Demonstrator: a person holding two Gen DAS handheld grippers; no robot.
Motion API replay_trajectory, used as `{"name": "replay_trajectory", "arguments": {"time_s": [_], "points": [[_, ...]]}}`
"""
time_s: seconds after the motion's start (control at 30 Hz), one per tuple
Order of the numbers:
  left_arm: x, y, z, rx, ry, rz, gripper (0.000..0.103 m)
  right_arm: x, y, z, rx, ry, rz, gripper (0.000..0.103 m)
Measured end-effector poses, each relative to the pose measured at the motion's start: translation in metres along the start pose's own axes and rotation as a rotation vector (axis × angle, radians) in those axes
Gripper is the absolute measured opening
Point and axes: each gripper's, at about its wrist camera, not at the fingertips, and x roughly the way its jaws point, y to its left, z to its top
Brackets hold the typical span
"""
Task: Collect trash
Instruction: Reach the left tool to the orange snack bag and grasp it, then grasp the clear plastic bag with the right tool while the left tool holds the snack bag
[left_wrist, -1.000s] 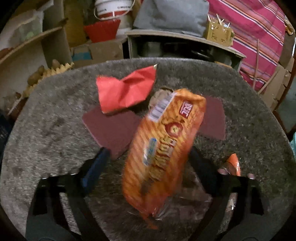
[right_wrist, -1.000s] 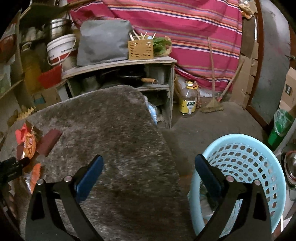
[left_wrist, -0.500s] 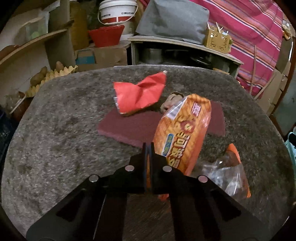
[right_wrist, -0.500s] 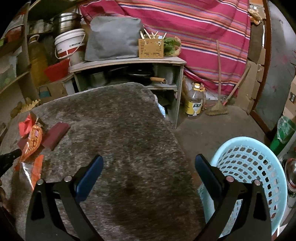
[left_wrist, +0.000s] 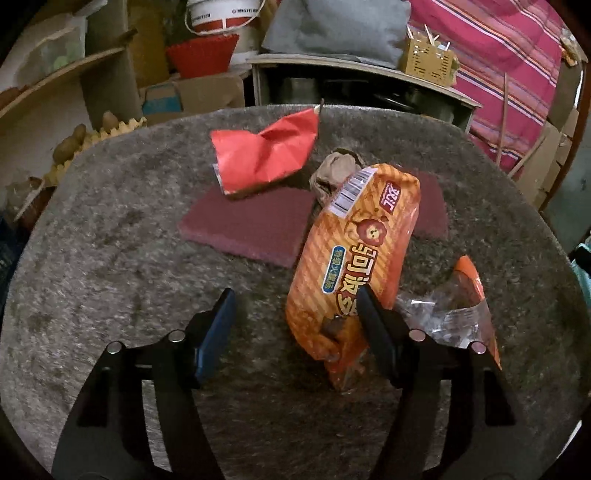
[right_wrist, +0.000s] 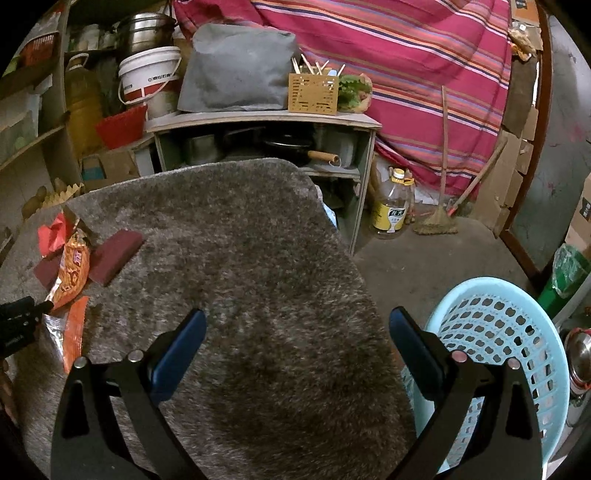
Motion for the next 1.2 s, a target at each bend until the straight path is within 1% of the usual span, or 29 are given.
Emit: {"name": "replay_trajectory", "arguments": {"time_s": [0.03, 0.07, 0.1, 0.17, 0.2, 0.27, 0.3, 0.37, 0.4, 0.43, 0.53, 0.63, 0.8, 1.0, 1.13, 1.2], "points": [[-0.001, 0.0, -0.001, -0.009, 0.007, -0.014, 0.06, 0.0, -0.001, 0.0, -0.002, 0.0, -0.001, 0.097], [-0.003, -0.001, -0.003, -0.01, 0.01, -0.024, 0.053, 0.0, 0.0, 0.0, -0.002, -0.001, -0.001, 0.097], [-0.006, -0.005, -0.005, 0.003, 0.01, -0.032, 0.043, 0.0, 0.0, 0.001, -0.002, -0.002, -0.001, 0.097], [-0.008, -0.016, -0.009, 0.05, 0.015, -0.046, 0.029, 0.0, 0.0, 0.001, 0.002, -0.003, 0.002, 0.097], [-0.008, -0.022, -0.01, 0.076, 0.011, -0.019, 0.029, 0.001, 0.0, 0.001, 0.003, -0.002, 0.004, 0.097], [-0.007, -0.025, -0.011, 0.097, 0.013, -0.004, 0.027, 0.0, 0.002, 0.0, -0.001, 0.0, 0.009, 0.097], [-0.006, -0.024, -0.011, 0.097, 0.014, -0.009, 0.025, 0.0, 0.003, 0.0, -0.005, -0.002, 0.01, 0.097], [-0.007, -0.017, -0.008, 0.082, 0.01, -0.014, 0.017, -0.004, 0.006, -0.001, -0.014, -0.015, 0.011, 0.097], [-0.007, -0.015, -0.007, 0.074, 0.008, -0.023, 0.0, -0.006, 0.007, -0.001, -0.018, -0.022, 0.015, 0.097], [-0.008, -0.011, -0.006, 0.063, 0.001, -0.001, 0.001, -0.009, 0.009, 0.0, -0.02, -0.033, 0.02, 0.097], [-0.018, 0.0, -0.007, 0.036, -0.021, 0.01, 0.001, -0.015, 0.015, 0.0, -0.02, -0.054, 0.044, 0.097], [-0.038, 0.009, -0.009, 0.038, -0.072, 0.047, 0.001, -0.017, 0.023, 0.002, -0.017, -0.06, 0.077, 0.097], [-0.071, 0.038, -0.017, -0.01, -0.129, 0.082, 0.001, -0.021, 0.045, -0.001, -0.028, -0.065, 0.132, 0.097], [-0.099, 0.088, -0.037, -0.11, -0.157, 0.106, 0.001, -0.03, 0.096, -0.009, -0.06, -0.073, 0.236, 0.097], [-0.105, 0.113, -0.048, -0.171, -0.159, 0.094, 0.001, -0.031, 0.134, -0.016, -0.117, -0.061, 0.273, 0.097], [-0.104, 0.119, -0.048, -0.172, -0.159, 0.098, 0.001, -0.03, 0.148, -0.019, -0.137, -0.053, 0.29, 0.097]]}}
